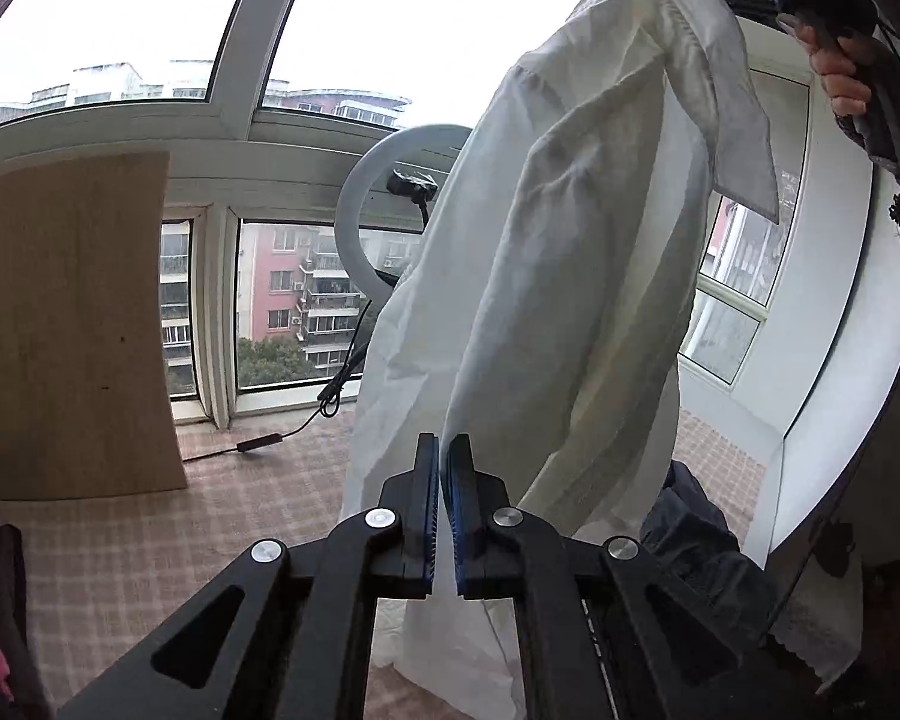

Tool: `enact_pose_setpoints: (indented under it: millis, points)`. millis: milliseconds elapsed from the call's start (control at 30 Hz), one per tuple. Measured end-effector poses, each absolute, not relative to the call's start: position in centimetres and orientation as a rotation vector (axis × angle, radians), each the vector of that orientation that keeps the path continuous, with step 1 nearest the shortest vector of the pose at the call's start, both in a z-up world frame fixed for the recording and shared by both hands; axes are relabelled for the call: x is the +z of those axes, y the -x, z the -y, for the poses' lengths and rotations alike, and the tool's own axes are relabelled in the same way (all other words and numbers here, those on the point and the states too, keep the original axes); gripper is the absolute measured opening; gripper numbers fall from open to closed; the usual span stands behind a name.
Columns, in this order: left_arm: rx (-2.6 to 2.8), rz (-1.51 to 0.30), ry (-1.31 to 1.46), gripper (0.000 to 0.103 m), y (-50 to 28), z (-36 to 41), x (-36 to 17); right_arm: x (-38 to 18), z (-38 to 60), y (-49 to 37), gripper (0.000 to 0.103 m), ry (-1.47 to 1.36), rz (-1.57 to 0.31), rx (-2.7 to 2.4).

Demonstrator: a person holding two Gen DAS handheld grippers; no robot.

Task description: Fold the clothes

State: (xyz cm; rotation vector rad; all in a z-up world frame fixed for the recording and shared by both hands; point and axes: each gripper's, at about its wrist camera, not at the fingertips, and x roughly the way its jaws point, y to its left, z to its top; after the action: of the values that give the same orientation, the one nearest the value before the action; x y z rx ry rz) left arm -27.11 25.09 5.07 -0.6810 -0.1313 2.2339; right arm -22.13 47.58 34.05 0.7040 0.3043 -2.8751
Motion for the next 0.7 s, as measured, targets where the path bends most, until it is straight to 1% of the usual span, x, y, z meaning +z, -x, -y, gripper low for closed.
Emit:
enact_pose_setpoints:
  millis: [33, 100, 133, 167, 200, 333, 500, 567, 600, 633, 667, 700]
  points:
    - [2.225, 0.132, 0.682, 0.04, 27.1, -25.1, 4.6, 34.0, -47.8, 21.6, 0.003, -0.701, -0.305, -2.869]
    - [2.234, 0.086, 0.636, 0.057, 26.3, -25.4, 4.1, 33.9, -48.3, 20.7, 0.003, -0.699, -0.297, -2.862]
    - [2.231, 0.052, 0.608, 0.063, 25.7, -25.8, 4.0, 34.1, -48.6, 20.2, 0.003, -0.699, -0.296, -2.858]
    - [2.223, 0.015, 0.585, 0.066, 25.2, -26.3, 3.8, 34.4, -48.8, 19.8, 0.003, -0.699, -0.296, -2.854]
    - [2.214, -0.022, 0.565, 0.073, 24.8, -26.9, 3.7, 34.4, -49.0, 19.3, 0.003, -0.7, -0.299, -2.851]
    - [2.147, -0.115, 0.539, 0.074, 23.9, -29.5, 3.1, 34.8, -49.0, 18.8, 0.003, -0.715, -0.317, -2.855]
    - [2.068, -0.116, 0.624, 0.072, 24.3, -30.4, 0.6, 34.4, -50.2, 18.3, 0.003, -0.742, -0.32, -2.891]
    - [2.044, -0.104, 0.677, 0.062, 24.9, -30.2, -0.6, 34.1, -51.0, 18.1, 0.003, -0.749, -0.303, -2.908]
    - [2.032, -0.1, 0.707, 0.045, 25.2, -30.2, -1.1, 34.1, -51.3, 18.0, 0.003, -0.751, -0.289, -2.912]
    - [2.023, -0.101, 0.723, 0.024, 25.5, -30.3, -1.4, 34.1, -51.7, 17.9, 0.003, -0.753, -0.275, -2.917]
    - [2.016, -0.104, 0.732, 0.014, 25.7, -30.5, -1.5, 34.0, -52.0, 17.8, 0.003, -0.755, -0.26, -2.921]
    - [2.009, -0.107, 0.742, 0.001, 25.9, -30.6, -1.5, 34.0, -52.3, 17.8, 0.003, -0.756, -0.253, -2.929]
